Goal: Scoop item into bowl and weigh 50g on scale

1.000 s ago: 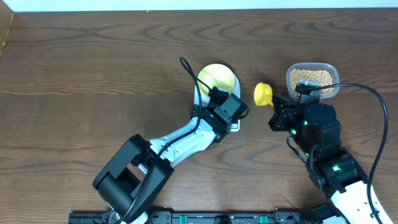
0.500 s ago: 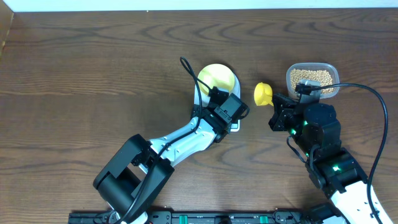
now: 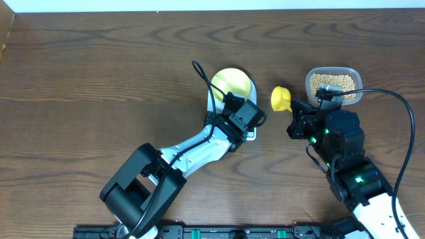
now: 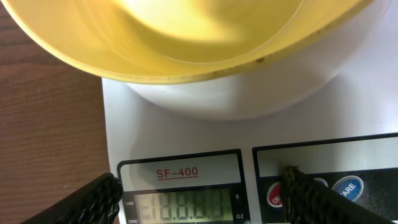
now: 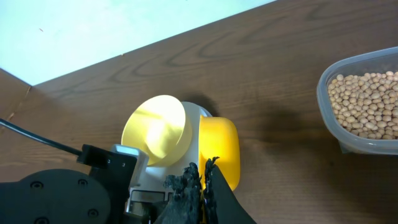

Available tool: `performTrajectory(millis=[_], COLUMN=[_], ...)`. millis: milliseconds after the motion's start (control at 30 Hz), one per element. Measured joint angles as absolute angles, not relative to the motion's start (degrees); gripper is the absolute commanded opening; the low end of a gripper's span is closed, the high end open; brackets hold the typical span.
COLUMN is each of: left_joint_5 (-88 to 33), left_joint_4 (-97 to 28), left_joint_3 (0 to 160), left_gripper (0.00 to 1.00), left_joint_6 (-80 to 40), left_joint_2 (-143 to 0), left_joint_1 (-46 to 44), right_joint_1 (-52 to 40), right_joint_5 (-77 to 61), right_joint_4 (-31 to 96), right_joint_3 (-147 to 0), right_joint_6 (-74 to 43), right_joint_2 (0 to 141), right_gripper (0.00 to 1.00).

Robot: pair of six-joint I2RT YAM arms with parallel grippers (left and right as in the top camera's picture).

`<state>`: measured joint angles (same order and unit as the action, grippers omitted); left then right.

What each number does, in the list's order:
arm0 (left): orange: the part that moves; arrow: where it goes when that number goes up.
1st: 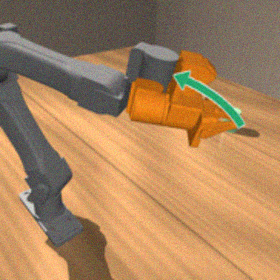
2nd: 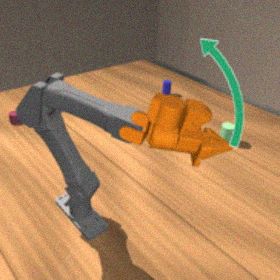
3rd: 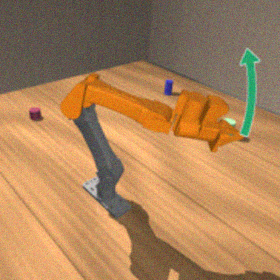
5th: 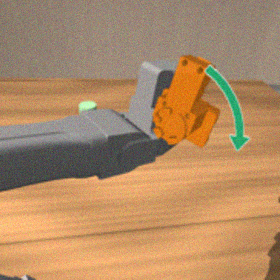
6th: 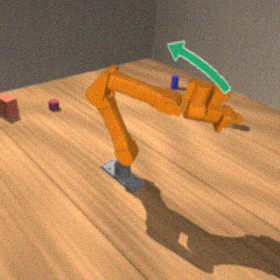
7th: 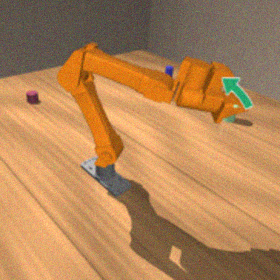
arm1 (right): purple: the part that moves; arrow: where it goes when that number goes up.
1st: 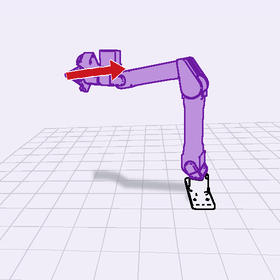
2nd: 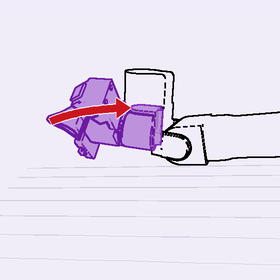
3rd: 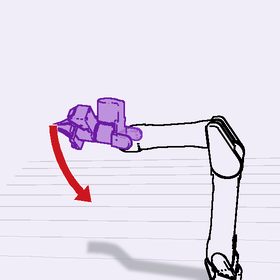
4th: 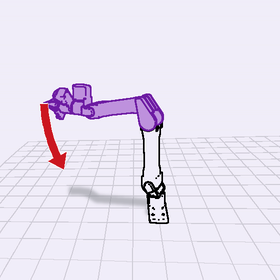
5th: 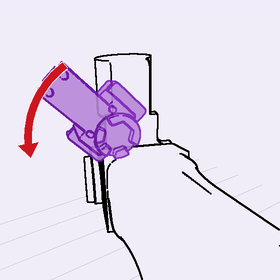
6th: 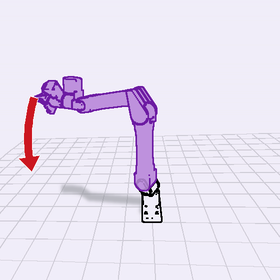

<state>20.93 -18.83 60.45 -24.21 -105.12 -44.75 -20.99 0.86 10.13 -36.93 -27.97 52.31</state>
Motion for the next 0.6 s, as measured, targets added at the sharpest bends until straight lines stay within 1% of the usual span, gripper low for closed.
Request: performTrajectory(millis=[600], left_joint_5=[20.91], left_joint_4=[-19.64], left_joint_3=[60.45], left_gripper=[0.84], left_joint_6=[-24.08], left_joint_2=[-104.47], left_joint_1=[-44.75], right_joint_1=[-20.99], right_joint_5=[0.86], right_joint_4=[10.07], right_joint_3=[-36.93], right_joint_6=[-27.97], right_joint_2=[52.31], right_gripper=[0.01])
